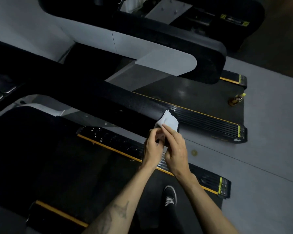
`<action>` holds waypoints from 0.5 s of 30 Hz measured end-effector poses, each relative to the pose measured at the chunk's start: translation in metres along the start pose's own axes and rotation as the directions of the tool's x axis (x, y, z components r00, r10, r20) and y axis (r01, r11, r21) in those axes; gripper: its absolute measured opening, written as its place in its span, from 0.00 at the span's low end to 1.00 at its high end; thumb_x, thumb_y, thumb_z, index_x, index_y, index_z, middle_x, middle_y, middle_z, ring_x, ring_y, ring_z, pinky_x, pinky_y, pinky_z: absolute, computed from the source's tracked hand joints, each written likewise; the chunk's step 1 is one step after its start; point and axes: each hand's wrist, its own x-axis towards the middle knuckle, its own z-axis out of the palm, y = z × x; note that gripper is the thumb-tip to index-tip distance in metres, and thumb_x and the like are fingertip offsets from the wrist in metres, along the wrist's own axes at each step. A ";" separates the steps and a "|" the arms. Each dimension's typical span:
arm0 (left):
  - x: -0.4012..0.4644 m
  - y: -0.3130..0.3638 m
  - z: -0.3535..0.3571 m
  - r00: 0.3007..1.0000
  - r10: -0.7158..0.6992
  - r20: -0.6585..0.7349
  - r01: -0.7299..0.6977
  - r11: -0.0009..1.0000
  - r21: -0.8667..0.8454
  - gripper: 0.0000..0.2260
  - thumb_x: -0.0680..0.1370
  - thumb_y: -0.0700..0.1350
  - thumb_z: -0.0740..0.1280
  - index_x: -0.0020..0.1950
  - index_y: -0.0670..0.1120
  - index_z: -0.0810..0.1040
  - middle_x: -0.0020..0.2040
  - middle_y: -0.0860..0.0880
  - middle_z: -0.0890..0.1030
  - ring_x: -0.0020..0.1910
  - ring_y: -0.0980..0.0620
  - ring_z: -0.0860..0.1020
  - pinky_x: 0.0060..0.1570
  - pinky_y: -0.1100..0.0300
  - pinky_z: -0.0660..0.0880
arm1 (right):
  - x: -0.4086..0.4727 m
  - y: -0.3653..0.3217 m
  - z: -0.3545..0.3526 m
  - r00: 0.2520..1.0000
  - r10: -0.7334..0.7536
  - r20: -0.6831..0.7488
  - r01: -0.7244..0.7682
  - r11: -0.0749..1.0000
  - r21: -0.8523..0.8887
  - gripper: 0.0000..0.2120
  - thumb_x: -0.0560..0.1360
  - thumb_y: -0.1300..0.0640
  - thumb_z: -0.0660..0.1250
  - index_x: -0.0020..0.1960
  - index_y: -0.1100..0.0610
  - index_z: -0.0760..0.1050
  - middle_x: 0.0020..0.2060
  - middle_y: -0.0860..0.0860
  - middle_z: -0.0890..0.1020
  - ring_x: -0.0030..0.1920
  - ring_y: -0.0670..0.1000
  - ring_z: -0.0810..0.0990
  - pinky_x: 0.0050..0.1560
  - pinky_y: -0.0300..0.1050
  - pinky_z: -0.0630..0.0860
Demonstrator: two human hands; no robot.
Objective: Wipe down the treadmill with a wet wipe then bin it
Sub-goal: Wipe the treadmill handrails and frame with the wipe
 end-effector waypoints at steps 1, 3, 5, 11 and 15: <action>0.000 -0.002 0.004 0.999 -0.008 -0.033 0.007 1.000 -0.027 0.15 0.82 0.37 0.67 0.58 0.58 0.74 0.55 0.56 0.81 0.57 0.57 0.81 0.56 0.63 0.78 | 0.005 0.005 -0.003 1.000 -0.021 0.007 0.021 1.000 -0.001 0.30 0.72 0.65 0.53 0.73 0.60 0.74 0.70 0.53 0.76 0.68 0.52 0.74 0.67 0.44 0.71; -0.003 -0.002 0.014 0.994 -0.029 -0.109 0.022 0.998 -0.064 0.13 0.83 0.40 0.68 0.57 0.59 0.73 0.56 0.55 0.81 0.57 0.60 0.81 0.56 0.63 0.78 | 0.018 0.016 -0.010 0.997 -0.071 0.023 0.071 0.997 -0.006 0.28 0.72 0.68 0.56 0.70 0.60 0.76 0.67 0.54 0.77 0.63 0.56 0.76 0.61 0.51 0.75; -0.004 -0.002 0.026 0.980 -0.039 -0.197 0.023 0.996 -0.085 0.10 0.83 0.41 0.68 0.59 0.55 0.74 0.57 0.51 0.81 0.57 0.60 0.80 0.55 0.64 0.77 | 0.034 0.029 -0.017 0.989 -0.142 0.047 0.142 0.990 -0.008 0.25 0.73 0.70 0.59 0.68 0.61 0.77 0.64 0.55 0.78 0.58 0.58 0.77 0.55 0.55 0.75; -0.007 0.002 0.071 0.842 -0.119 -0.527 0.019 0.981 -0.192 0.09 0.84 0.46 0.65 0.65 0.52 0.73 0.63 0.48 0.75 0.59 0.57 0.77 0.55 0.61 0.77 | 0.081 0.059 -0.039 0.892 -0.366 0.265 0.372 0.928 0.030 0.19 0.78 0.63 0.68 0.68 0.62 0.77 0.65 0.58 0.77 0.61 0.60 0.77 0.57 0.57 0.75; 0.002 0.009 0.096 0.725 -0.224 -0.652 0.053 0.961 -0.271 0.16 0.85 0.49 0.64 0.73 0.49 0.73 0.65 0.50 0.72 0.61 0.55 0.77 0.55 0.67 0.76 | 0.118 0.060 -0.047 0.765 -0.483 0.427 0.483 0.868 0.117 0.24 0.78 0.53 0.61 0.71 0.63 0.75 0.69 0.58 0.76 0.67 0.59 0.74 0.67 0.53 0.72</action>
